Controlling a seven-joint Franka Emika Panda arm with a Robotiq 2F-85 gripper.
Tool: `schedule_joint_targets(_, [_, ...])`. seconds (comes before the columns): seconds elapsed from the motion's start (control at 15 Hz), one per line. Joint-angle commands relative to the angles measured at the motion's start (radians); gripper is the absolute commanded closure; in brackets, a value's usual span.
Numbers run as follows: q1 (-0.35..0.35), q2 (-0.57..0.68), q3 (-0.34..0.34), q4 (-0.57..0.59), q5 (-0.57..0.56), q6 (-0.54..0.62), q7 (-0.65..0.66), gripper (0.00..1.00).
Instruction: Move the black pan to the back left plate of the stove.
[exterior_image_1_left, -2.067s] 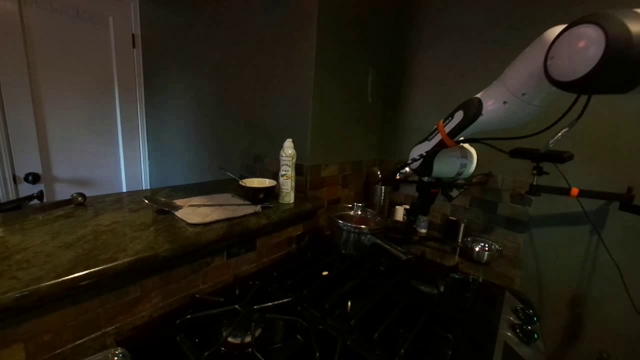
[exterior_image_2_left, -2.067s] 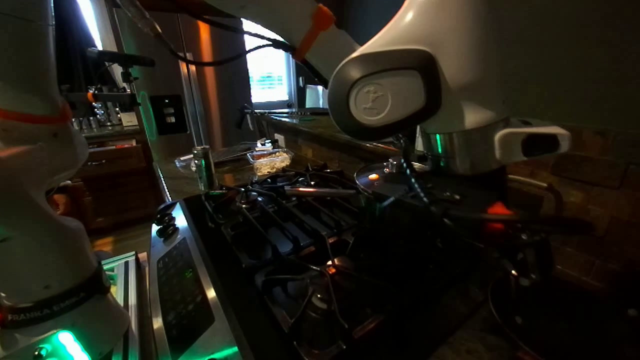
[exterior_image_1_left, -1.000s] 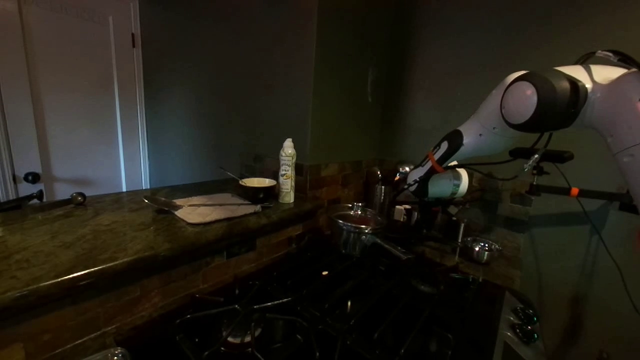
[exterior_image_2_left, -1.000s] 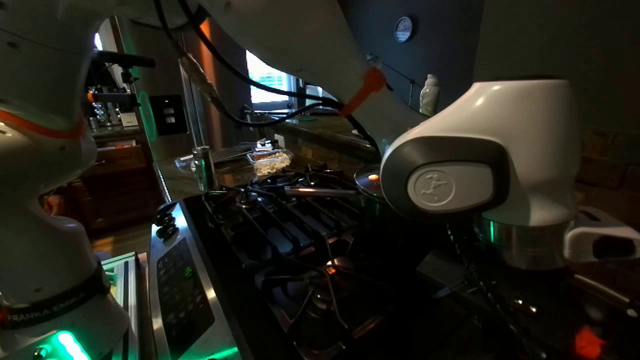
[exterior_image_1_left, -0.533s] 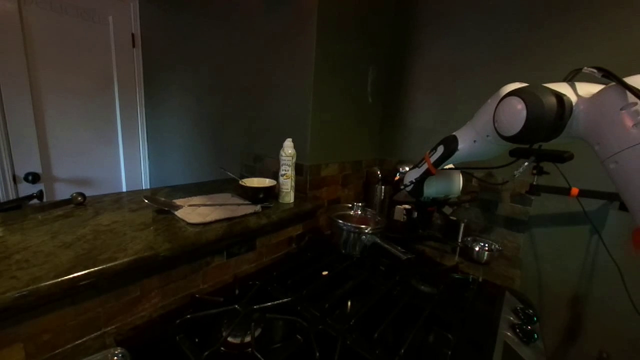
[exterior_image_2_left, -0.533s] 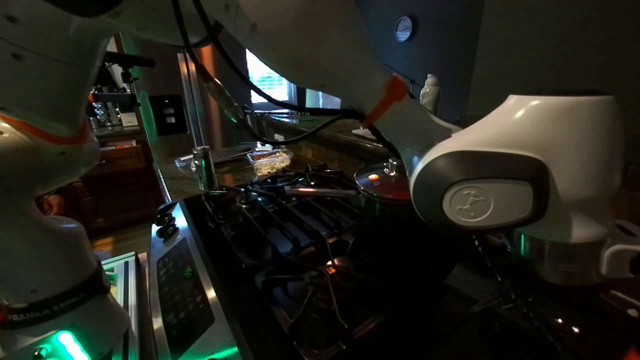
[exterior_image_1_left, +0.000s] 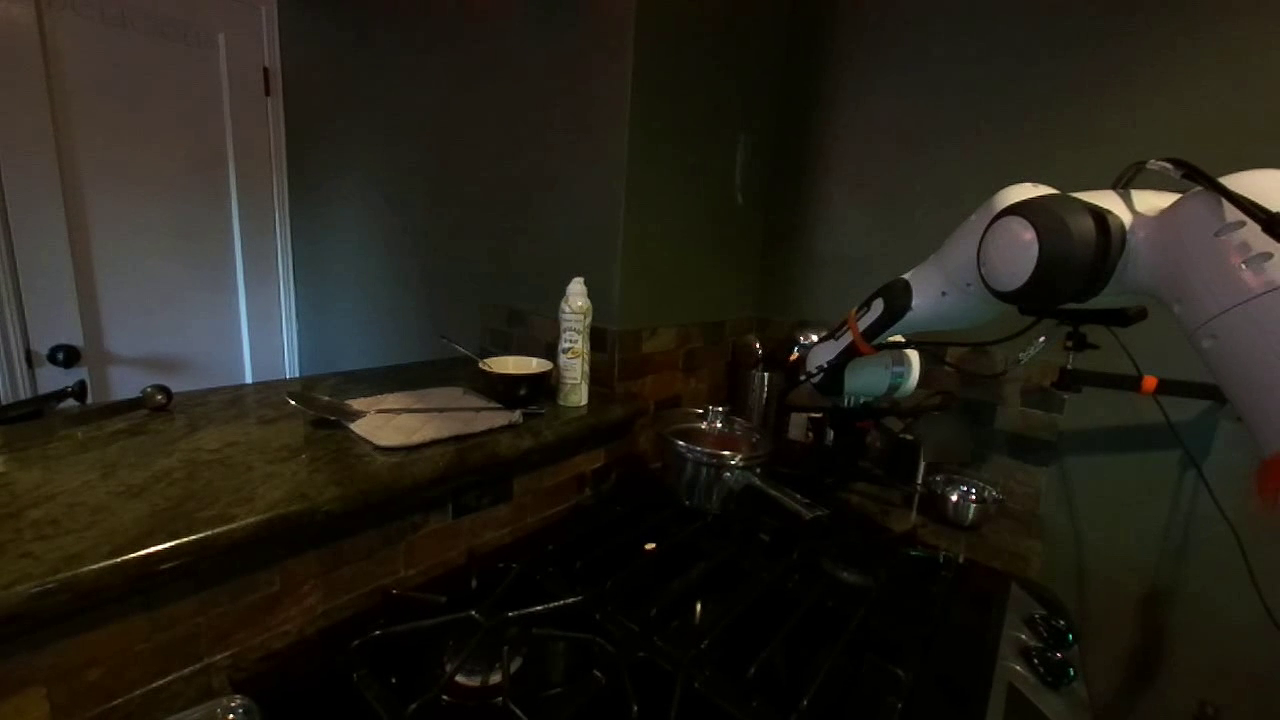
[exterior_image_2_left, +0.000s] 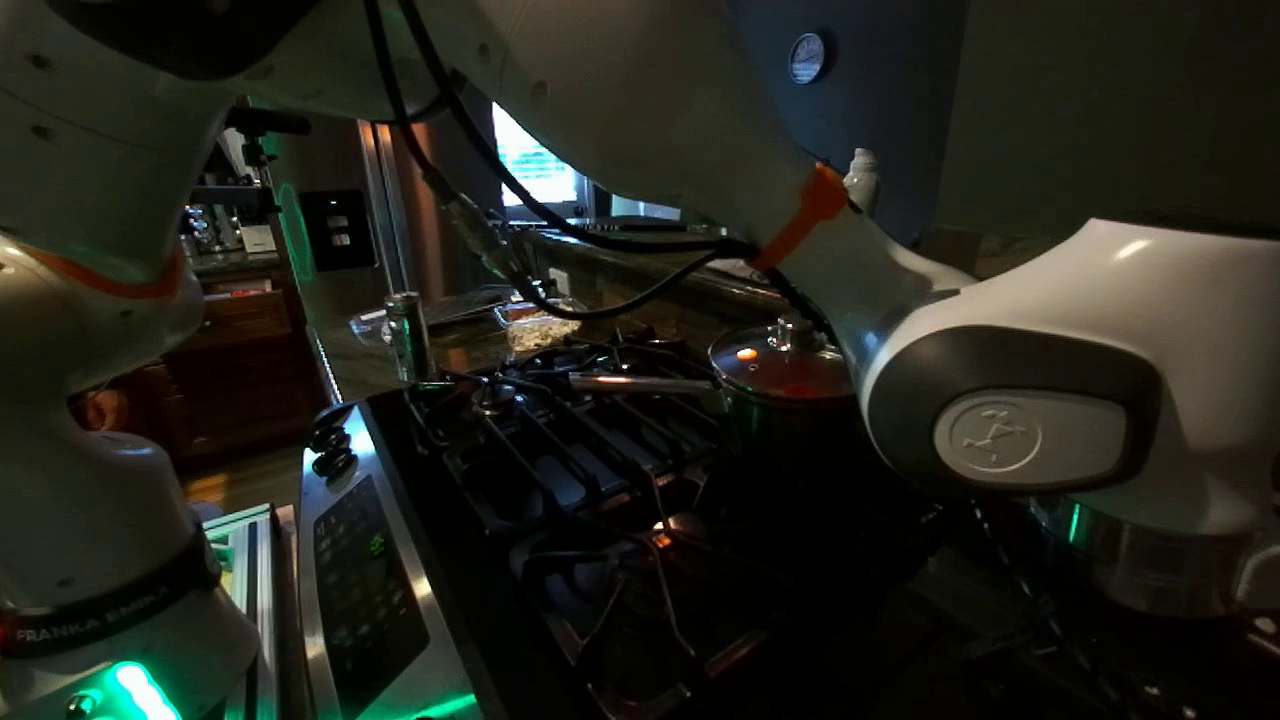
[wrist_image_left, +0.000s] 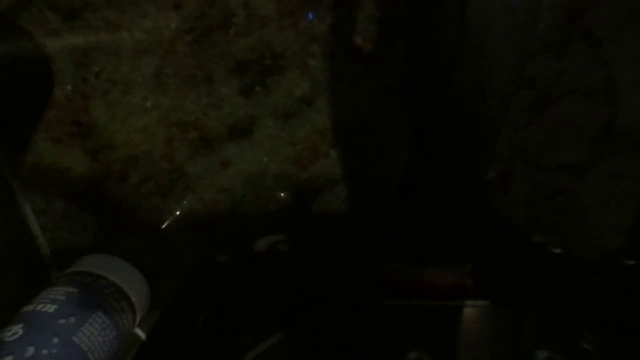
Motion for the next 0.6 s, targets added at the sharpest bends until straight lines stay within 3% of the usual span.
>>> schedule_joint_targets(0.0, [-0.042, 0.025, 0.049, 0.038, 0.024, -0.051, -0.048, 0.49])
schedule_joint_targets(0.47, [-0.063, -0.021, 0.061, 0.025, 0.037, -0.136, -0.059, 0.99])
schedule_joint_targets(0.53, [-0.067, -0.044, 0.062, 0.008, 0.042, -0.150, -0.064, 1.00])
